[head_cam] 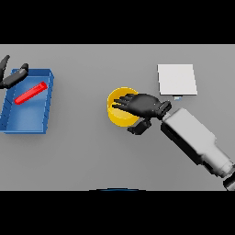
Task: Pick up the red beaker and tilt it to pour out 1 green nut into yellow bowl. Pick up the yellow bowl and place it on the metallic measuring scale.
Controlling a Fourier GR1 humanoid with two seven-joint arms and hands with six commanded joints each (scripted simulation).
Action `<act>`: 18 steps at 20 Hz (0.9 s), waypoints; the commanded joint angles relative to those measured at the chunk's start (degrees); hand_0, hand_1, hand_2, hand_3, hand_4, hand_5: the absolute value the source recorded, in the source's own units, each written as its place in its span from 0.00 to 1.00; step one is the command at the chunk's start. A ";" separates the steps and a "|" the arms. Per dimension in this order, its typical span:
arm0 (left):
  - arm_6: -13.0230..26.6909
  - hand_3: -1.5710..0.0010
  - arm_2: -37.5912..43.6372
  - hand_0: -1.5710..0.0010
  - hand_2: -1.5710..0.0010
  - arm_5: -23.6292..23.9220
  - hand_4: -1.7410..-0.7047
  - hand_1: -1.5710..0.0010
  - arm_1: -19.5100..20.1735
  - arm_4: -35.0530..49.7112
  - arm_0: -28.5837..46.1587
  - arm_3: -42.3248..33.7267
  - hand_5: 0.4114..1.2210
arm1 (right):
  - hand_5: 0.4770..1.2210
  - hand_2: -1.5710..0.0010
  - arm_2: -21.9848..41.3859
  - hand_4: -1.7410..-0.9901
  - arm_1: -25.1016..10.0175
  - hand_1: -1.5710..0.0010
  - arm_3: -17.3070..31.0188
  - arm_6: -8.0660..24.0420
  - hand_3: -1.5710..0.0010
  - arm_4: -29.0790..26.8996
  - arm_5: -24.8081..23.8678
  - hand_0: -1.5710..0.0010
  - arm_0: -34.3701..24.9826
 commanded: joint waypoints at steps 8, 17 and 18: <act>-0.25 1.00 -0.24 1.00 1.00 -0.17 0.92 1.00 0.31 -0.53 0.00 0.44 0.37 | 0.39 0.98 1.38 0.68 2.01 0.99 6.01 -0.81 0.95 0.56 0.98 1.00 -2.29; -1.37 1.00 -0.07 1.00 1.00 -0.17 0.92 1.00 0.48 -0.90 -0.50 2.05 0.37 | 0.91 0.24 1.74 0.14 1.55 0.19 4.68 -2.24 0.35 -0.25 1.46 0.19 -1.90; -1.03 1.00 -0.40 1.00 1.00 -0.12 0.92 1.00 0.06 -0.79 -0.61 1.11 0.37 | 0.93 0.21 1.54 0.11 1.23 0.16 4.36 -2.23 0.32 -0.80 2.20 0.15 -1.66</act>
